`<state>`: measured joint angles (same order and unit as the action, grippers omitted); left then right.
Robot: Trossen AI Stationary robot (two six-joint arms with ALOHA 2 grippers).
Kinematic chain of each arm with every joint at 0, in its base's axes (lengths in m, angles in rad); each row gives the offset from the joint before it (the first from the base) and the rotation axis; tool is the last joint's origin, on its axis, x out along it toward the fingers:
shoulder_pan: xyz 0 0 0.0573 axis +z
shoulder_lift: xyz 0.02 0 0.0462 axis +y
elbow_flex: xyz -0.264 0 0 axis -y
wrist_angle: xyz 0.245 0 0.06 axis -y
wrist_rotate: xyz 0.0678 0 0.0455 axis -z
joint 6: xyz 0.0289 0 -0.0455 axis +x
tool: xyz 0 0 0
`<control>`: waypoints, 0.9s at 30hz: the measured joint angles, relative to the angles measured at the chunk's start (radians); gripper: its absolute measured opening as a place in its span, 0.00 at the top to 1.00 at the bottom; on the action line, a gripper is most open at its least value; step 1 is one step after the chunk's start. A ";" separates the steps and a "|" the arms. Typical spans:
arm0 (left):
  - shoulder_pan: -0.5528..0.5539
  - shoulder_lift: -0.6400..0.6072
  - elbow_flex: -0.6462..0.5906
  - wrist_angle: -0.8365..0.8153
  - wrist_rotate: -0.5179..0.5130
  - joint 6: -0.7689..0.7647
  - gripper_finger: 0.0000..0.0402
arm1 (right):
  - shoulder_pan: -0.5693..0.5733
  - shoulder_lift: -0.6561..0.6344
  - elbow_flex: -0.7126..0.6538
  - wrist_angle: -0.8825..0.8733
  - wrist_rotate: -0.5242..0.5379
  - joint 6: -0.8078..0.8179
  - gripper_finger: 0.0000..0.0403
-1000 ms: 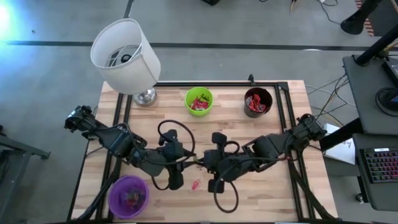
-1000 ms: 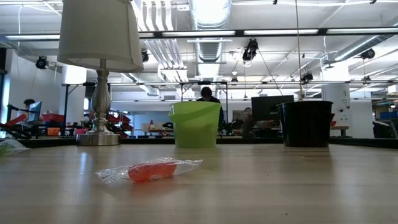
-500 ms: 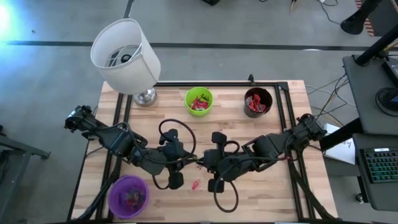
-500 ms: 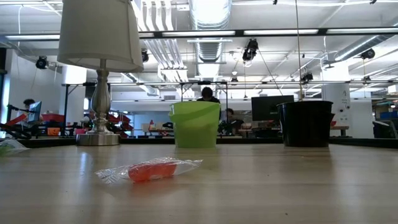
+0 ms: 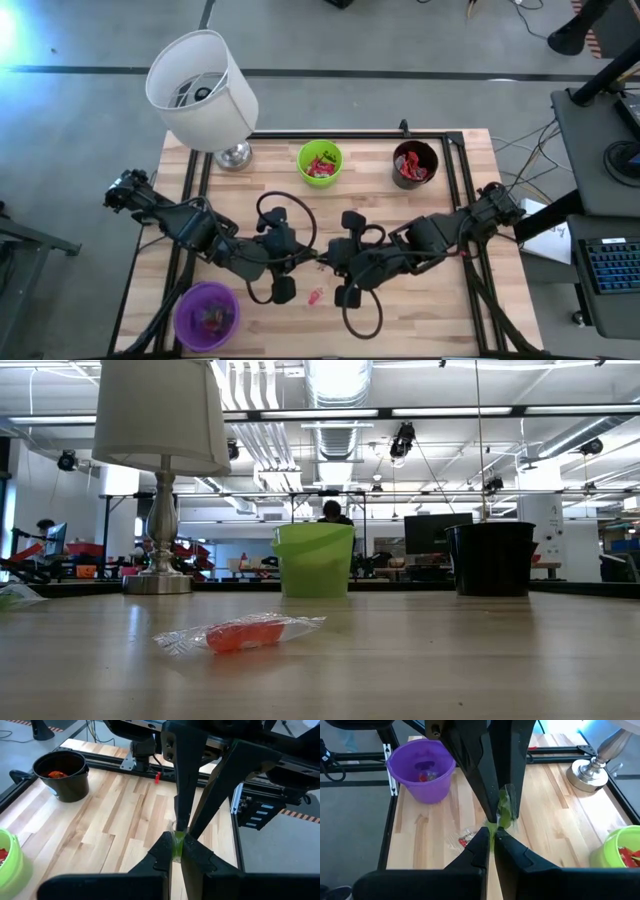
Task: Sort candy
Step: Put the bottom right green gummy candy into the violet bucket
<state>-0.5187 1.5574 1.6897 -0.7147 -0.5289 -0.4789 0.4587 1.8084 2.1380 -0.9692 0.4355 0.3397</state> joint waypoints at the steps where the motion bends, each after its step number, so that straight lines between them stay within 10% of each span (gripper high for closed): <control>1: 0.000 0.000 0.000 0.000 0.000 0.000 0.99 | -0.001 0.000 0.000 -0.004 0.000 0.000 0.97; 27: -0.001 0.000 0.000 0.004 -0.001 0.001 0.99 | -0.013 0.001 0.000 0.036 -0.013 -0.053 0.97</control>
<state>-0.5198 1.5574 1.6897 -0.7109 -0.5301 -0.4781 0.4460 1.8091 2.1380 -0.9328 0.4226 0.2865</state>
